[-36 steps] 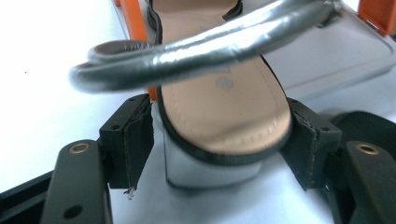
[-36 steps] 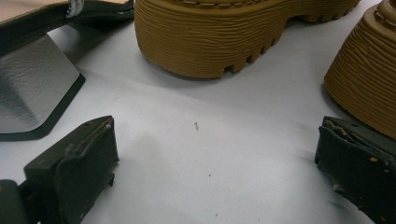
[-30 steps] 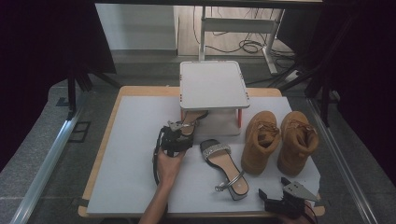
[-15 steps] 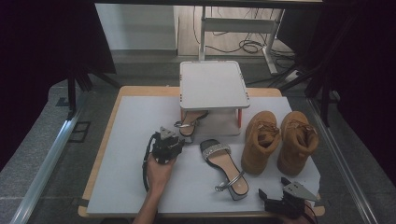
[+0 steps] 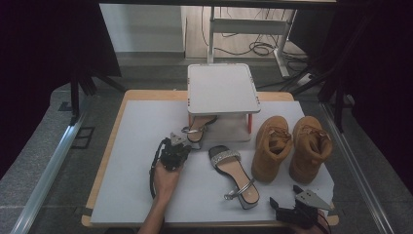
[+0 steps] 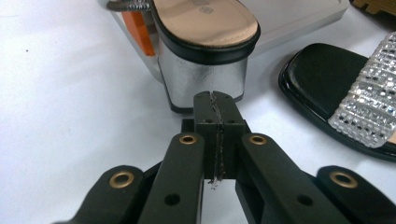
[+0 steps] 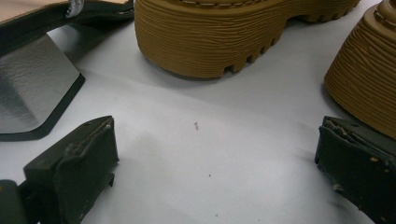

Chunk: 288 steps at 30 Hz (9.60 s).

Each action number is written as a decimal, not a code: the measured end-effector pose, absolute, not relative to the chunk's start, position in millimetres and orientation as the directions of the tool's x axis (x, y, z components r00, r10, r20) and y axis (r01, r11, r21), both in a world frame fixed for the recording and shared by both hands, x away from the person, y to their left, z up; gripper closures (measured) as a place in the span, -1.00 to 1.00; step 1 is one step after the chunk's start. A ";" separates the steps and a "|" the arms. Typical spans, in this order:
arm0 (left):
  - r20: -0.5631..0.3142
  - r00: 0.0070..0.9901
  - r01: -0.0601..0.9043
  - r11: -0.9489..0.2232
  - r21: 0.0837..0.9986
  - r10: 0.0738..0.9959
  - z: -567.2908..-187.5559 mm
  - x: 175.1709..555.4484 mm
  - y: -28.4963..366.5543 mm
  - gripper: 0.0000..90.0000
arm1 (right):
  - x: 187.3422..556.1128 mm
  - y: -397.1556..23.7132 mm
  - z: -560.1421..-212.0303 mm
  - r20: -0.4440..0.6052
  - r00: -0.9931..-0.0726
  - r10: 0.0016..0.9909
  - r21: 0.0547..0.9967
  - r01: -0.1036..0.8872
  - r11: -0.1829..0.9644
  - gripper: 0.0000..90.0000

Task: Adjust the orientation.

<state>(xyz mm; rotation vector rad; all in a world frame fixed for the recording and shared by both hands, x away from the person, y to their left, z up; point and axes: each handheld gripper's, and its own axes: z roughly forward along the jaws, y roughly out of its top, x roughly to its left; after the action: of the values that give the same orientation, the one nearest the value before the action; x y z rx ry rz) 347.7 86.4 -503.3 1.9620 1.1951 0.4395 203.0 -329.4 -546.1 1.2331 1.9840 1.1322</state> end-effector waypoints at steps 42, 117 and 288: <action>-0.079 0.541 0.557 -0.286 0.780 0.837 -500.1 374.9 37.1 0.99 | 202.9 -329.4 -546.1 -0.012 -0.436 0.900 0.865 0.447 0.228 -1.00; -0.091 0.521 0.602 -0.289 0.744 0.849 -488.9 364.9 77.4 -0.53 | 203.0 -329.2 -546.0 -0.013 -0.435 0.900 0.864 0.448 0.230 -1.00; -0.030 0.506 0.633 -0.348 0.691 0.862 -524.5 292.7 157.8 -0.71 | 210.6 -177.0 -521.5 0.090 -0.874 0.478 0.781 0.360 0.511 0.99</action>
<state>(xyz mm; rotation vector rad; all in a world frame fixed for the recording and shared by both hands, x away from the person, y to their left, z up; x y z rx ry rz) 292.7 157.8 -524.5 2.0985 1.2178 0.4521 210.6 -177.0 -521.5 0.7280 2.6097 1.2996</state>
